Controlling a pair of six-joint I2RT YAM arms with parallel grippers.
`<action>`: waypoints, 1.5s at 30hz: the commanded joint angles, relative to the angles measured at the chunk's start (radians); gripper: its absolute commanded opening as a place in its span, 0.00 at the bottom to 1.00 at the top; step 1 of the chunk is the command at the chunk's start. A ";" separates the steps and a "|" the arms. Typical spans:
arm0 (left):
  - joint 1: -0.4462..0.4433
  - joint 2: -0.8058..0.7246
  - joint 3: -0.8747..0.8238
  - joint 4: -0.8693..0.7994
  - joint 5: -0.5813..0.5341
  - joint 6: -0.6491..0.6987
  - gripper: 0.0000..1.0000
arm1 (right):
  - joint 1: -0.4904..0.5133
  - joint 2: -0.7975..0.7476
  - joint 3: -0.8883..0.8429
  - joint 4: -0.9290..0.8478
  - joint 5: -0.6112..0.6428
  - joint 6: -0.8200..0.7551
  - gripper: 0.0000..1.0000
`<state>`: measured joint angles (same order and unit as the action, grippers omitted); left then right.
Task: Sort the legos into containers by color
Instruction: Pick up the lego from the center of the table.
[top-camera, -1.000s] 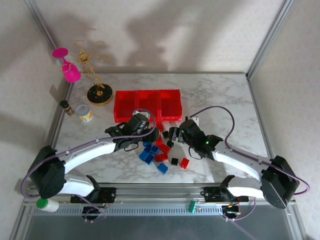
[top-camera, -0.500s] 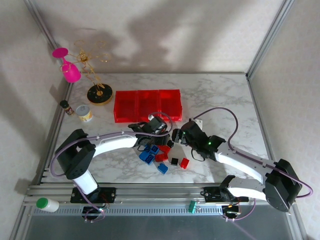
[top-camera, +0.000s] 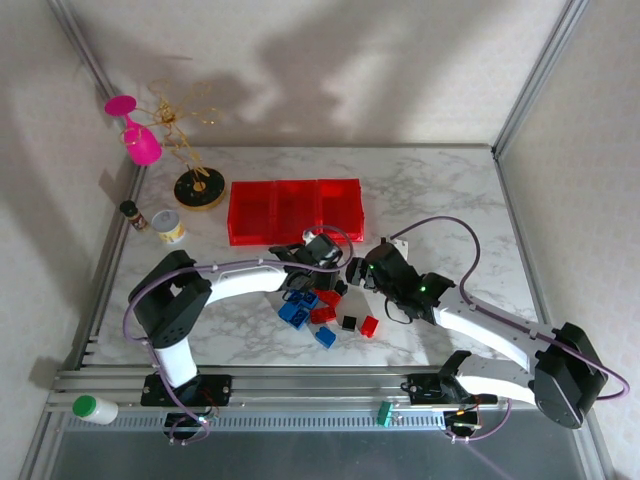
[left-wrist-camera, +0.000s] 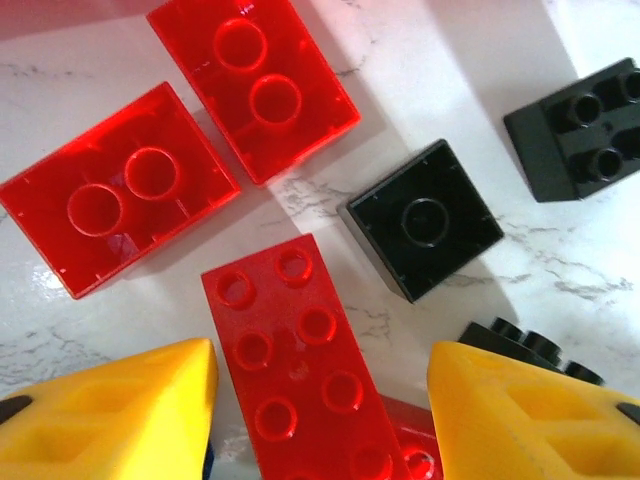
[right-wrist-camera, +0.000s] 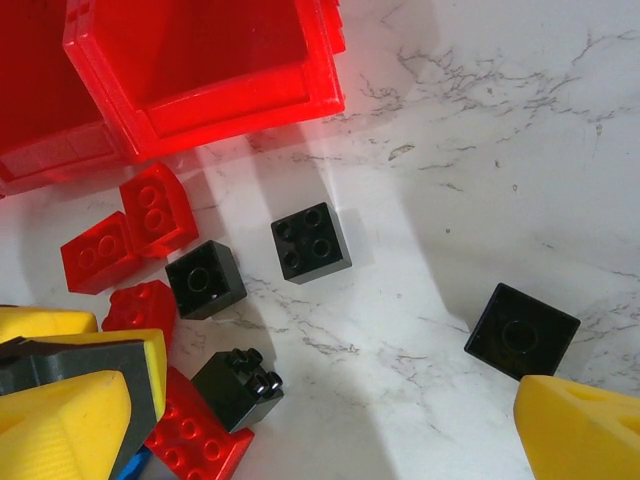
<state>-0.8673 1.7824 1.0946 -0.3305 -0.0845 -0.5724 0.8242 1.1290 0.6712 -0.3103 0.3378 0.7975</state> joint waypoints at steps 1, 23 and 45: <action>-0.007 0.031 0.025 -0.058 -0.034 -0.001 0.57 | -0.009 -0.008 -0.016 0.002 -0.004 0.008 0.99; -0.047 0.066 0.057 -0.088 -0.100 -0.024 0.46 | -0.016 0.000 -0.017 0.020 -0.013 0.002 0.99; 0.039 -0.221 0.074 -0.159 -0.282 0.013 0.33 | -0.019 -0.004 0.084 0.105 -0.112 -0.132 0.99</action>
<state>-0.8757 1.6070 1.1484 -0.4328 -0.2703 -0.5758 0.8112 1.1294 0.7101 -0.2680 0.2771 0.7280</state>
